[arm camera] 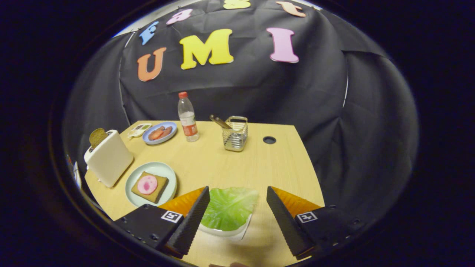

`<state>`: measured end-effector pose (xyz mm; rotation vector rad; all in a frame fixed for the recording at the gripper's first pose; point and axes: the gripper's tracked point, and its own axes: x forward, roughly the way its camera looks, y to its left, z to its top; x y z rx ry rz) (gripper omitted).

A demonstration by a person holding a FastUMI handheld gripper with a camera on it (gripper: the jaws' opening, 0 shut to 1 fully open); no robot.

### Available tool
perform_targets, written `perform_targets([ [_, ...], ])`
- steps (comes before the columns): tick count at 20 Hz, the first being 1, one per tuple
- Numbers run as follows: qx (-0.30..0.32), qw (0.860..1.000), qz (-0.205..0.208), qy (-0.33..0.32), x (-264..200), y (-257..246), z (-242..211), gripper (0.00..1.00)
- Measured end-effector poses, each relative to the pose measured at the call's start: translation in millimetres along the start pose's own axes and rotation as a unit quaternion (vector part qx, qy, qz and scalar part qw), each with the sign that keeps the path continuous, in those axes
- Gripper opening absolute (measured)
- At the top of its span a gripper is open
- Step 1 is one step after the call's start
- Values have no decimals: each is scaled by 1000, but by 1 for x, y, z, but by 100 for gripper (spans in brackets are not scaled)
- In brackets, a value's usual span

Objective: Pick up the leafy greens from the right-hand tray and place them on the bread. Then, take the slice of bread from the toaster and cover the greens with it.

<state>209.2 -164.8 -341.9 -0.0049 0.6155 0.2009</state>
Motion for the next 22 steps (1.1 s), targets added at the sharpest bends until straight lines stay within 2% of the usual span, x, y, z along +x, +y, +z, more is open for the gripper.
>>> perform_targets([
  [8,32,994,-32,97,65,-16,-39,94],
  [13,65,983,-41,165,85,-18,-65,92],
  [18,55,984,-23,169,90,-6,-63,57],
  [20,42,984,-38,171,89,-8,-63,43],
  [22,40,983,-45,171,89,-11,-62,33],
])
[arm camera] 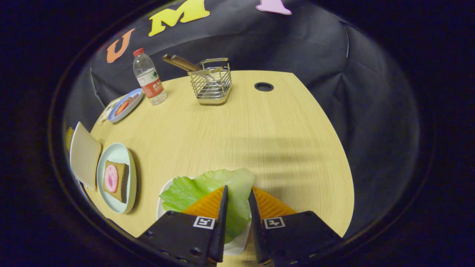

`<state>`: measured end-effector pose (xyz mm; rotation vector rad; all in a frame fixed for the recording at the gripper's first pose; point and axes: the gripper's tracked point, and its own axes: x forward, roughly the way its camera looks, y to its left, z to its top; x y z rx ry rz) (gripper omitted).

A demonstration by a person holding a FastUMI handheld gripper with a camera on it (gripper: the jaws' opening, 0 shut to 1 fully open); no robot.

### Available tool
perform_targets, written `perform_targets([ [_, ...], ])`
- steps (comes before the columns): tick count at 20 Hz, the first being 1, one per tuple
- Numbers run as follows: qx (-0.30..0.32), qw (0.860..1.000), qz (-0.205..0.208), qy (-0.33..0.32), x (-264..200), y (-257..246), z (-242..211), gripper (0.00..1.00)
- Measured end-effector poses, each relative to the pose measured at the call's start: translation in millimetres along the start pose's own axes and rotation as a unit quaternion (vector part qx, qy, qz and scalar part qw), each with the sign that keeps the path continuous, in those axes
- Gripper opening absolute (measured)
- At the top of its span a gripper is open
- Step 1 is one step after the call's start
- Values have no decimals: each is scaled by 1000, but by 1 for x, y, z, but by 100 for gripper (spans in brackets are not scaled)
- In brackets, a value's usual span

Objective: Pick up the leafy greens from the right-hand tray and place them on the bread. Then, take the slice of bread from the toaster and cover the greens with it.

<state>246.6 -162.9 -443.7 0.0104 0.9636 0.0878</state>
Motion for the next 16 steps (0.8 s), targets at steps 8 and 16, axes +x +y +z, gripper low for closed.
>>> perform_targets([
  [8,-7,1000,5,-7,-6,4,3,0],
  [16,-38,998,-9,-41,-48,14,13,1],
])
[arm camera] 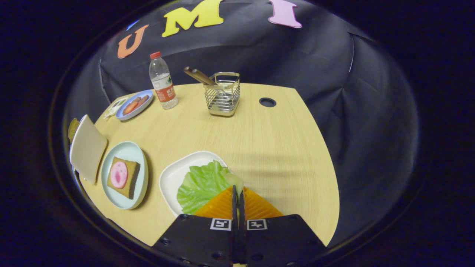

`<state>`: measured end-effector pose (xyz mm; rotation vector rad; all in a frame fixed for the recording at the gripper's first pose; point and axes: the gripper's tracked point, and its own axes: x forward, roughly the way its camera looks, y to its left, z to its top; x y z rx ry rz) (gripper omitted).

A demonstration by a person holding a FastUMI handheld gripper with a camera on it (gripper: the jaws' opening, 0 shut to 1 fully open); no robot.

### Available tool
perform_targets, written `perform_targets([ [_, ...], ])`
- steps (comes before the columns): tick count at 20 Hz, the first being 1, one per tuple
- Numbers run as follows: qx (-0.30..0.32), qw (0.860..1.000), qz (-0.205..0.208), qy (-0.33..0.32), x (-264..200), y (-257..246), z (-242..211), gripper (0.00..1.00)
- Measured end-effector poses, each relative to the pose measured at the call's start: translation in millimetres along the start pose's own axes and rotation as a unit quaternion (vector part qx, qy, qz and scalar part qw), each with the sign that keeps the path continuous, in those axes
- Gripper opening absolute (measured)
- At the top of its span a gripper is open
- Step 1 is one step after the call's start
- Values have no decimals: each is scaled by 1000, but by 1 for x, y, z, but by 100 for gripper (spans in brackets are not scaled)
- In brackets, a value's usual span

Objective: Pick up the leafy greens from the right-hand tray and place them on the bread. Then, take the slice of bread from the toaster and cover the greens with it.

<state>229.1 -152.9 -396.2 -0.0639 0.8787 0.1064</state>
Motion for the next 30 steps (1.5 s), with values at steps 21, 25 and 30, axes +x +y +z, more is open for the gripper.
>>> perform_targets([
  [21,-37,998,-18,-50,-100,136,7,0],
  [25,-34,999,-12,-26,-87,144,-12,0],
  [30,-51,999,-9,12,-62,153,-54,2],
])
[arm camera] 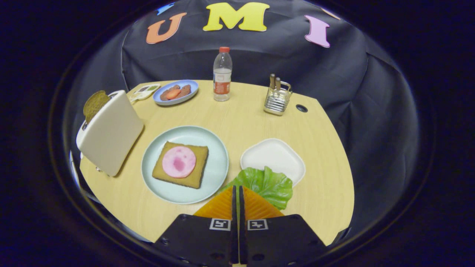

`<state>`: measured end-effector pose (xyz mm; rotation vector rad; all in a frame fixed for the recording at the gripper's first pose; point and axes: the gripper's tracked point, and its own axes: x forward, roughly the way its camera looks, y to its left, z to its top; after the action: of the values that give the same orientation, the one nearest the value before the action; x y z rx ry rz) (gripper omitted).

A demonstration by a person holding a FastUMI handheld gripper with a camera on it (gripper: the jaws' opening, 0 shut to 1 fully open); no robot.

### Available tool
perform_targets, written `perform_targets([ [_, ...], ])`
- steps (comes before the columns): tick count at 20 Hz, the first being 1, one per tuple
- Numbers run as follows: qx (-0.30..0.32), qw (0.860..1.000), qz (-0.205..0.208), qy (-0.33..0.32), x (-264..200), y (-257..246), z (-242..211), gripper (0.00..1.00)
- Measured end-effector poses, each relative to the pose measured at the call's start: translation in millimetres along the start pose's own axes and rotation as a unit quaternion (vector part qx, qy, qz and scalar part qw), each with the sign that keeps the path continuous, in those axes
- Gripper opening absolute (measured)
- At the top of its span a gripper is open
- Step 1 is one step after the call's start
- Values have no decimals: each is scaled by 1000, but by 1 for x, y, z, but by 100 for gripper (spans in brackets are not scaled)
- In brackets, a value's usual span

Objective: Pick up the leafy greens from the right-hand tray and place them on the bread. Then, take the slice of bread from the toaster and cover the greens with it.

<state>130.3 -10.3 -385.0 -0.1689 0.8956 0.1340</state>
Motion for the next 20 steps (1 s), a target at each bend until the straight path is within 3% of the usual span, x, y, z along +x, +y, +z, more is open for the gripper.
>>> perform_targets([
  [1,2,1000,-2,14,9,3,-10,8],
  [4,8,999,-14,48,27,6,-31,49],
  [5,5,998,-22,58,31,4,-35,53],
  [10,25,993,-23,109,48,11,-44,59],
  [14,55,989,-6,137,51,23,-47,58],
  [16,65,989,18,130,50,30,-45,38],
  [17,68,989,20,129,52,30,-47,37],
  [18,78,990,23,117,52,30,-45,15],
  [19,81,990,26,117,49,30,-47,5],
  [20,75,992,24,99,50,28,-45,1],
])
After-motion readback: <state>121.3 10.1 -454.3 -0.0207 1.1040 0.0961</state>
